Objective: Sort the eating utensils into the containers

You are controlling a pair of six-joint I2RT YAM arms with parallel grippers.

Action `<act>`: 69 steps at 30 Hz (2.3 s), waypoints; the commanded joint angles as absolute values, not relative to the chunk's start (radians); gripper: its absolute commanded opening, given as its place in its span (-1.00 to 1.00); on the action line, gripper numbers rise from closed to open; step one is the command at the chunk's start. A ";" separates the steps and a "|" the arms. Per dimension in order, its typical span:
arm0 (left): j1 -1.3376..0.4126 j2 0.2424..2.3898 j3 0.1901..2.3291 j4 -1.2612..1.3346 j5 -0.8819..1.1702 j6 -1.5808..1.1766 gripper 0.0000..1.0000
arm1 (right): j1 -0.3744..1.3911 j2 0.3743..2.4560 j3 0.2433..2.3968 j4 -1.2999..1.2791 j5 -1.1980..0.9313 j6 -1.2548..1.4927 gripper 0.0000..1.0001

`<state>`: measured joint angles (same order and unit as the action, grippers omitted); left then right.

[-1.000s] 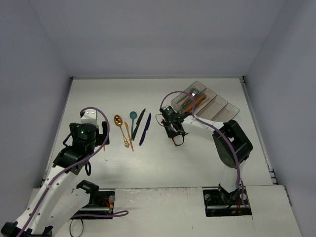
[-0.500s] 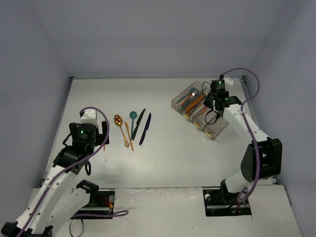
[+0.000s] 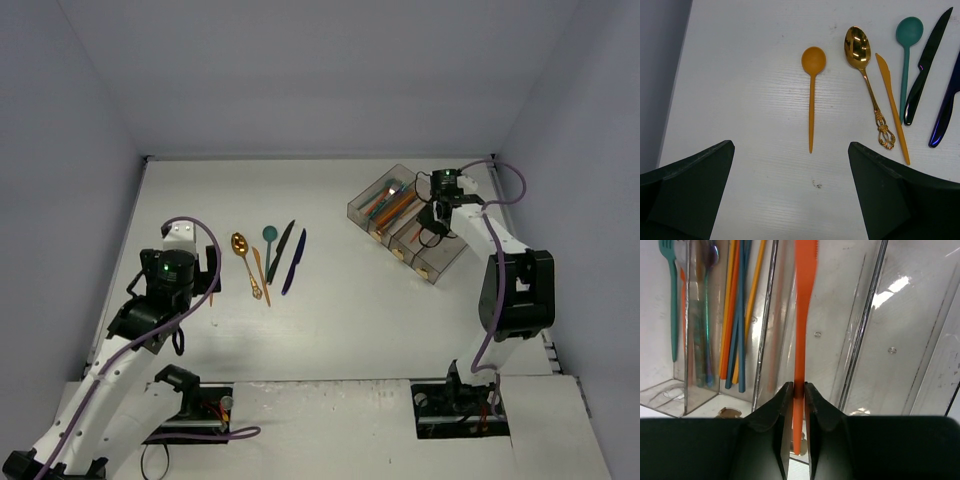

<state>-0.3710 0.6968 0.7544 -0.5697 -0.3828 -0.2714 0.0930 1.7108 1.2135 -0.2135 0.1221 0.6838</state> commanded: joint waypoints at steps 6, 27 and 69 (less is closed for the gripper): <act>-0.362 0.706 0.782 -0.517 -0.395 -0.265 0.95 | 0.152 1.613 1.242 -0.203 0.167 0.631 0.05; -0.360 0.710 0.784 -0.521 -0.389 -0.268 0.95 | 0.762 1.868 1.420 -0.236 0.362 0.734 0.28; -0.365 0.733 0.792 -0.535 -0.385 -0.282 0.95 | 0.890 1.957 1.220 -0.225 0.221 0.577 -0.81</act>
<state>-0.3698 0.7214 0.7544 -0.5713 -0.3828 -0.2726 0.8966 2.0035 1.3051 -0.1349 0.2951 0.6507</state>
